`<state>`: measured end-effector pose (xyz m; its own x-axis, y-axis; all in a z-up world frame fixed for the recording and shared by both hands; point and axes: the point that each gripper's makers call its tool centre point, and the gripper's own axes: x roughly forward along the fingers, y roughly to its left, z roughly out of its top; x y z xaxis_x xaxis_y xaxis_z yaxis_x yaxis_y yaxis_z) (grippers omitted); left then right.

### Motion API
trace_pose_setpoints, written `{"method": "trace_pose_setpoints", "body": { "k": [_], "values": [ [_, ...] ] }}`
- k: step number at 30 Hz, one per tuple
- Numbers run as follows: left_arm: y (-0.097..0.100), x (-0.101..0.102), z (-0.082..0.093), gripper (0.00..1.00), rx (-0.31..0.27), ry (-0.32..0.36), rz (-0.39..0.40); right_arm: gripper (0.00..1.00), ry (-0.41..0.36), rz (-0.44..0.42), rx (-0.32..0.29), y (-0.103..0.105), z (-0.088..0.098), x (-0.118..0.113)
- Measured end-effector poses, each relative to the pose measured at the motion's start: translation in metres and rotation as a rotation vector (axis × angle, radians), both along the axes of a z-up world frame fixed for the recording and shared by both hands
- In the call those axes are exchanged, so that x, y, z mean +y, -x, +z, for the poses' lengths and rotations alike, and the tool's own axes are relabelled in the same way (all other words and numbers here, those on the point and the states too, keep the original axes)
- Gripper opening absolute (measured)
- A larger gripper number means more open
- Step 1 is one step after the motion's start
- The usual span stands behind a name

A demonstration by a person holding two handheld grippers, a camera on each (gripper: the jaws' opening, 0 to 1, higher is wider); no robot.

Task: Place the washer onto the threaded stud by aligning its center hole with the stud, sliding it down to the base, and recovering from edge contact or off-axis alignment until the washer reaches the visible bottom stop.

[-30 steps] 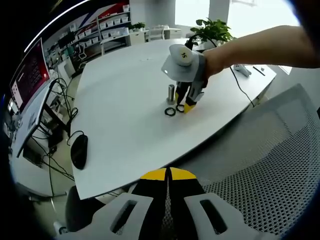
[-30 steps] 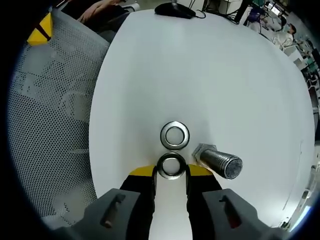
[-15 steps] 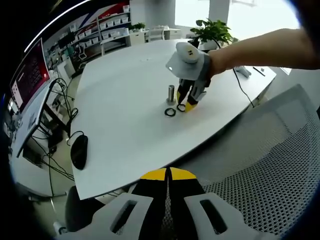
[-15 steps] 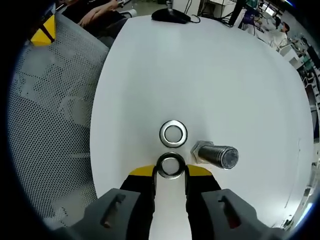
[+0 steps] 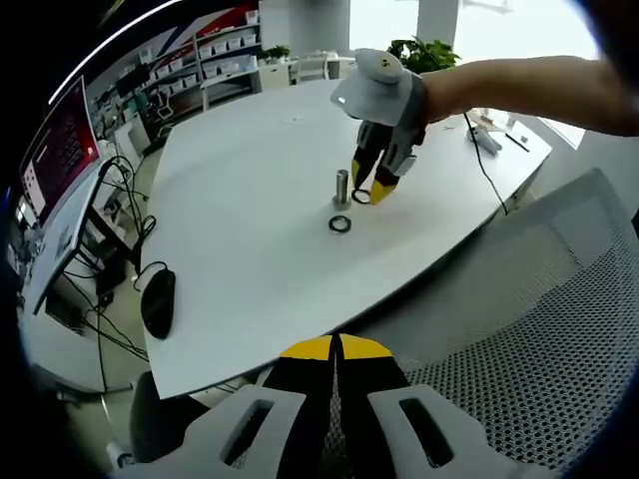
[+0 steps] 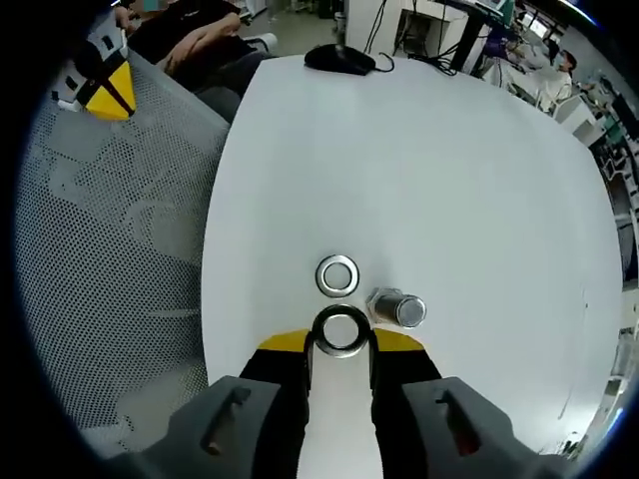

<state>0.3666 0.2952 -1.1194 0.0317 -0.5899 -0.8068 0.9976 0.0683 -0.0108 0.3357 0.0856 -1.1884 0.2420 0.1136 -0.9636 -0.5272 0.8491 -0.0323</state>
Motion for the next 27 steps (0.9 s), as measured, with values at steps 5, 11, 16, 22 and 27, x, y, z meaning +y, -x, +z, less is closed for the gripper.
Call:
{"method": "trace_pose_setpoints", "body": {
  "k": [5,11,16,22,27],
  "values": [
    [-0.001,0.000,-0.001,0.00,0.000,0.000,0.000,0.23,0.024,0.011,-0.013,-0.003,0.013,-0.008],
    [0.001,0.000,0.001,0.00,0.000,0.001,-0.002,0.23,0.048,0.017,-0.036,-0.010,0.022,-0.012],
    [0.000,0.000,0.000,0.00,0.000,0.002,-0.001,0.23,0.069,0.013,-0.056,-0.016,0.025,-0.015],
    [0.000,0.000,0.000,0.00,0.000,0.003,0.000,0.23,0.087,0.012,-0.065,-0.027,0.020,-0.021],
    [-0.001,0.000,-0.001,0.00,0.001,0.002,0.001,0.23,0.091,0.018,-0.053,-0.028,0.020,-0.020]
  ]
}}
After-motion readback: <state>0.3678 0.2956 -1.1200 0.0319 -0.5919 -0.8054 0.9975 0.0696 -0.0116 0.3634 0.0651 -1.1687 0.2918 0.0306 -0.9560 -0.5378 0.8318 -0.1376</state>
